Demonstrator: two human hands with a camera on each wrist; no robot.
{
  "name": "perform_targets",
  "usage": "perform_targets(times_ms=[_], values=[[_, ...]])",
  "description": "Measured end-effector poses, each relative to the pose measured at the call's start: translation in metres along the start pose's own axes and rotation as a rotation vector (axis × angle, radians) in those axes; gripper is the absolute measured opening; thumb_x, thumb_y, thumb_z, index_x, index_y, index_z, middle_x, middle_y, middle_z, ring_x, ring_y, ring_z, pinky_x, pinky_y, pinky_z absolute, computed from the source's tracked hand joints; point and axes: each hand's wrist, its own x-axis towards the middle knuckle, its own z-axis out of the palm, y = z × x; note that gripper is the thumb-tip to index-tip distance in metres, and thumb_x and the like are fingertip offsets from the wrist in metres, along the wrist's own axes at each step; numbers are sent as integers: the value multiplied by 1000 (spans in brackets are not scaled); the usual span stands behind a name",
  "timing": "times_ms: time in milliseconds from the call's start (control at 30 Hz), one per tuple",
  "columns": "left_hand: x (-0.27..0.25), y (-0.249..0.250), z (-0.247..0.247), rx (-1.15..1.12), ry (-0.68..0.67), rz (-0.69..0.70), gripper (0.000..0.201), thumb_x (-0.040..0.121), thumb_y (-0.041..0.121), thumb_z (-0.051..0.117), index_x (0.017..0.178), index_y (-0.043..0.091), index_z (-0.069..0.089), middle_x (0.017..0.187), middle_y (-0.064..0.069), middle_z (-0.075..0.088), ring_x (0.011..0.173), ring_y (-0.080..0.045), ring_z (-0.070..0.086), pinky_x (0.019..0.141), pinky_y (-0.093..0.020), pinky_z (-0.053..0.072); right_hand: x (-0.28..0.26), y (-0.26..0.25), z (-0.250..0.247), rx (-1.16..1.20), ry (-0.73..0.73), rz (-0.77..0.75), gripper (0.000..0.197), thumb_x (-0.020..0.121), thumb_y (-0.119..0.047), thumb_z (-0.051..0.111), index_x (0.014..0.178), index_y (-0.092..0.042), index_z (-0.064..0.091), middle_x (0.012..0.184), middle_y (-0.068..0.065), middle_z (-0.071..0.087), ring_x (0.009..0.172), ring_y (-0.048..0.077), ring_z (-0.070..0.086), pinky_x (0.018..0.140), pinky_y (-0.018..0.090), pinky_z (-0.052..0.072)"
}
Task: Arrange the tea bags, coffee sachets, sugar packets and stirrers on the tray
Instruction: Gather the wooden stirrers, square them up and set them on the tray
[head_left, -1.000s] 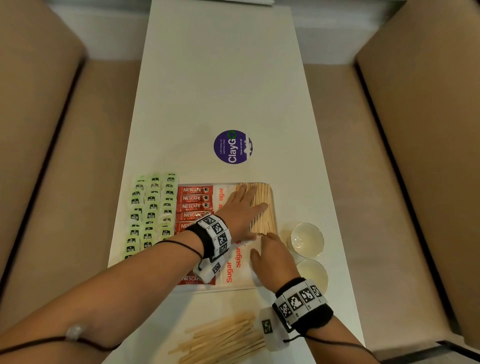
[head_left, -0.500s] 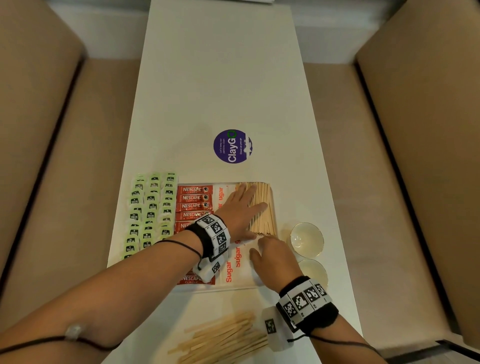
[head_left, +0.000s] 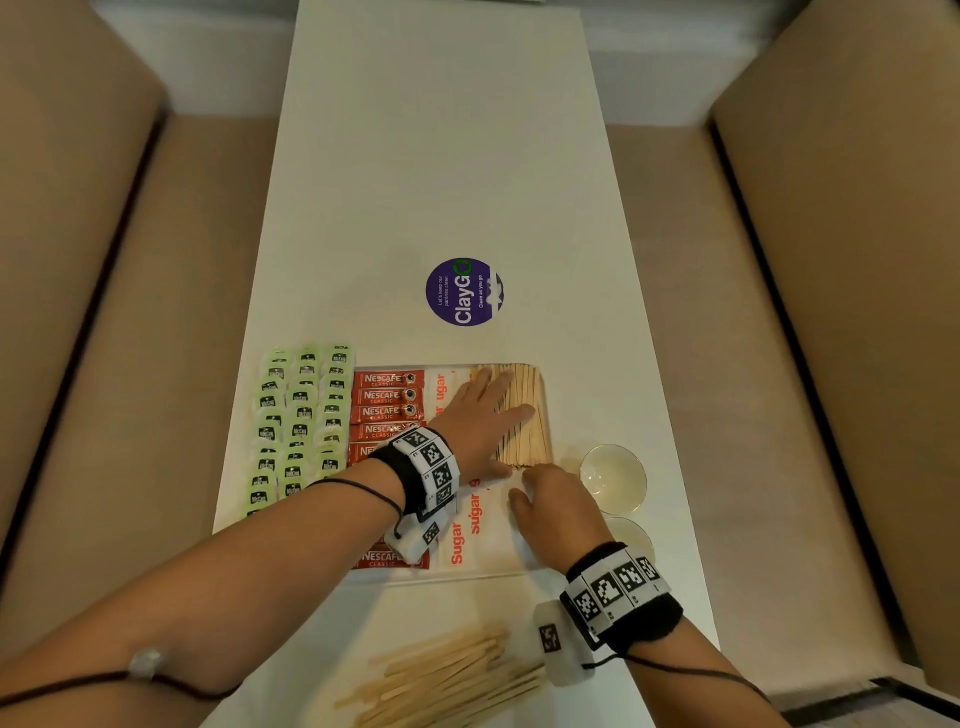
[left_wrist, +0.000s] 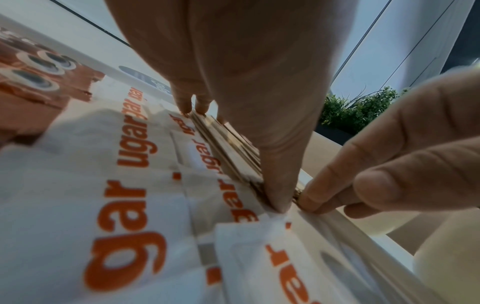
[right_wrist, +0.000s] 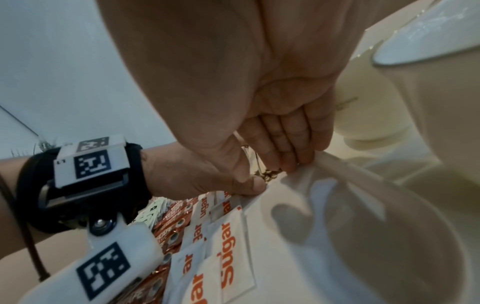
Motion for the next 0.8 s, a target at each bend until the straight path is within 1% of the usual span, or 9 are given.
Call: perform_targets(times_ms=[67,133,233,300,367,433,500,633,800], values=[[-1,0,-2,-17,-2,3,97,82,51,76,157,32,18,167,-11,-13,153,-37,-14,124,-55,7,-2,-2,-2,10,5,3,19,100,-28,52,91,-14,61,95,3,58,93,24,62,74,30,42],[-3,-1,-7,-23,2,6,106,78,55,78,159,29,14,167,-10,-12,153,-36,-14,124,-54,5,-7,-4,-6,27,3,-8,26,101,-27,52,112,-9,68,112,7,65,107,26,64,85,33,49],[-14,-3,-13,-22,42,-3,108,79,53,78,159,27,11,168,-8,-8,154,-33,-12,125,-52,7,-19,-6,-14,38,-21,-91,35,102,-28,53,132,-12,63,132,6,64,119,24,60,101,37,49],[-30,-3,-14,-23,79,-3,100,81,52,76,158,26,17,167,-8,6,155,-32,2,124,-50,16,-28,-6,-19,27,-40,-161,39,103,-31,53,139,-16,59,138,3,61,125,21,57,105,37,46],[-54,-2,-12,-74,101,-1,89,83,50,75,154,26,27,158,-4,30,146,-26,30,117,-41,33,-39,-3,-22,12,-75,-219,42,103,-33,54,143,-19,55,141,0,59,126,19,57,106,36,45],[-82,3,-8,-138,91,-11,76,87,49,71,150,26,36,142,2,46,126,-16,48,102,-30,44,-50,3,-25,-19,-101,-281,42,103,-34,54,143,-21,54,140,-1,58,123,20,58,102,36,47],[-108,11,-2,-158,63,-35,65,90,49,67,146,27,43,131,6,52,114,-13,53,91,-25,45,-62,10,-24,-64,-128,-329,42,103,-33,55,143,-22,54,140,-2,58,122,19,59,100,35,49],[-154,26,21,-175,-6,-48,52,91,52,64,135,27,52,117,8,57,96,-10,54,84,-30,49,-81,18,-10,-164,-210,-423,45,102,-39,55,144,-23,52,138,-3,57,120,19,59,98,33,49],[-193,41,62,-174,-71,-99,59,85,60,64,132,27,54,118,8,59,104,-13,58,85,-30,48,-96,19,20,-292,-318,-555,54,98,-43,60,146,-20,49,141,1,53,120,24,59,96,36,50]])
